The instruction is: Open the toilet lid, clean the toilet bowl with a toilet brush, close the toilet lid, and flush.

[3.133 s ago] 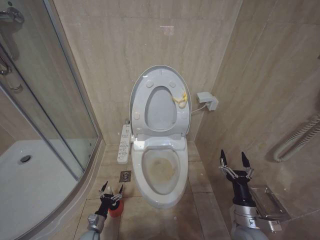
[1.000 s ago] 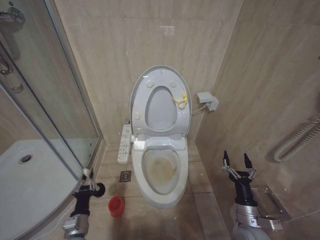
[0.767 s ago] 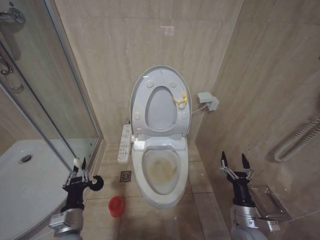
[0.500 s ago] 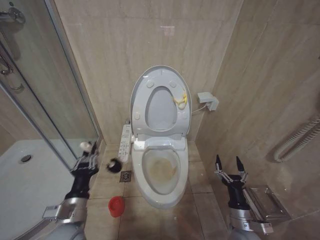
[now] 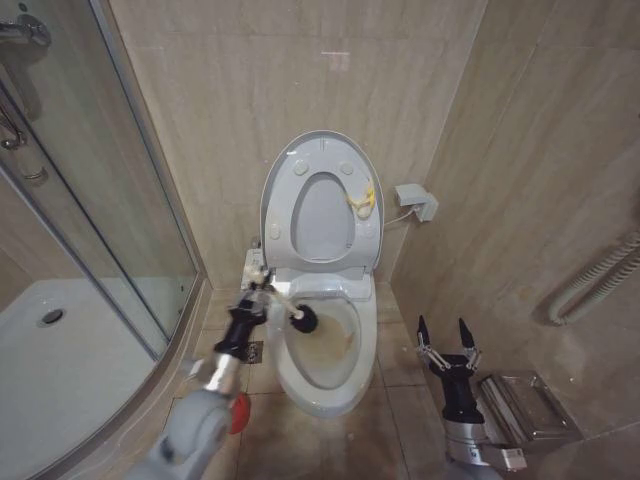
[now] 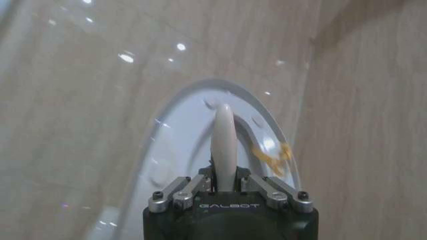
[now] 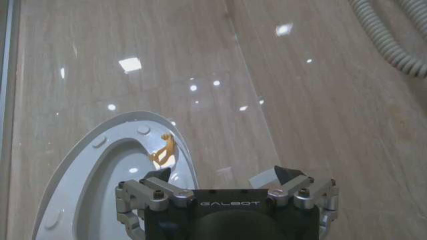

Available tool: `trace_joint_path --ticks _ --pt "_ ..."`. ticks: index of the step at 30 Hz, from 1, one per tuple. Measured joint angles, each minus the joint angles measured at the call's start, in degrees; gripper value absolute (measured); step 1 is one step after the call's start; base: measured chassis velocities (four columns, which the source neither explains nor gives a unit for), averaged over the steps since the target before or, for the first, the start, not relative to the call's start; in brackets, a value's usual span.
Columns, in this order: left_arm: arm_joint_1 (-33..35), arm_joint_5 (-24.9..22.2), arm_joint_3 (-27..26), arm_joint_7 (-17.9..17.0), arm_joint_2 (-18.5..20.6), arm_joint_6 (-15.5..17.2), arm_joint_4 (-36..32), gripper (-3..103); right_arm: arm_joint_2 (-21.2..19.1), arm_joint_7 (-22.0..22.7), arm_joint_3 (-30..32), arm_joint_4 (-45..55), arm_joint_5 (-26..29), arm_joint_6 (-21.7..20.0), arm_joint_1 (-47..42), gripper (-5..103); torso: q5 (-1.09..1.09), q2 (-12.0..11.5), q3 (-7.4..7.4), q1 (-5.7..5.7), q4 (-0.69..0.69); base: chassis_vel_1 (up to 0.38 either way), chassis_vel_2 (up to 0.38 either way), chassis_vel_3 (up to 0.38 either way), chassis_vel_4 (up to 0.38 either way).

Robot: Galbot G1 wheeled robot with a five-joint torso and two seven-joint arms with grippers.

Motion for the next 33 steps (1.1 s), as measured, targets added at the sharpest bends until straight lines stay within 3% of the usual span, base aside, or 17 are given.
trace_joint_path --ticks 3,9,16,26,33 --pt "-5.25 2.78 4.95 0.04 -2.26 -0.29 6.39 19 0.15 -0.2 0.41 -0.63 -0.09 0.34 -0.21 100 0.0 0.0 0.0 0.0 0.0 0.0 0.0 0.0 0.0" --pt "-11.07 6.82 9.94 -0.05 -3.8 -1.32 16.22 19 0.42 -0.23 0.58 -0.68 -0.11 0.42 -0.16 100 0.0 0.0 0.0 0.0 0.0 0.0 0.0 0.0 0.0" --pt "-15.92 9.14 14.45 0.89 -6.19 -5.78 28.53 19 0.93 -0.53 0.14 -0.83 -0.3 0.42 0.16 100 0.02 0.0 0.0 0.0 0.01 0.0 0.0 0.0 0.0" --pt "-19.14 16.83 14.47 3.24 -13.38 -12.45 45.16 19 0.02 -0.74 -0.41 -1.9 -0.22 0.61 0.64 100 -0.01 0.0 -0.01 -0.01 -0.01 0.0 0.0 0.0 0.0" --pt "-19.05 18.7 12.65 3.73 -16.08 -14.1 51.48 19 -0.98 -0.75 -1.07 -3.12 0.0 0.58 1.27 100 0.01 0.01 -0.01 -0.01 0.01 0.0 0.0 0.0 0.0"
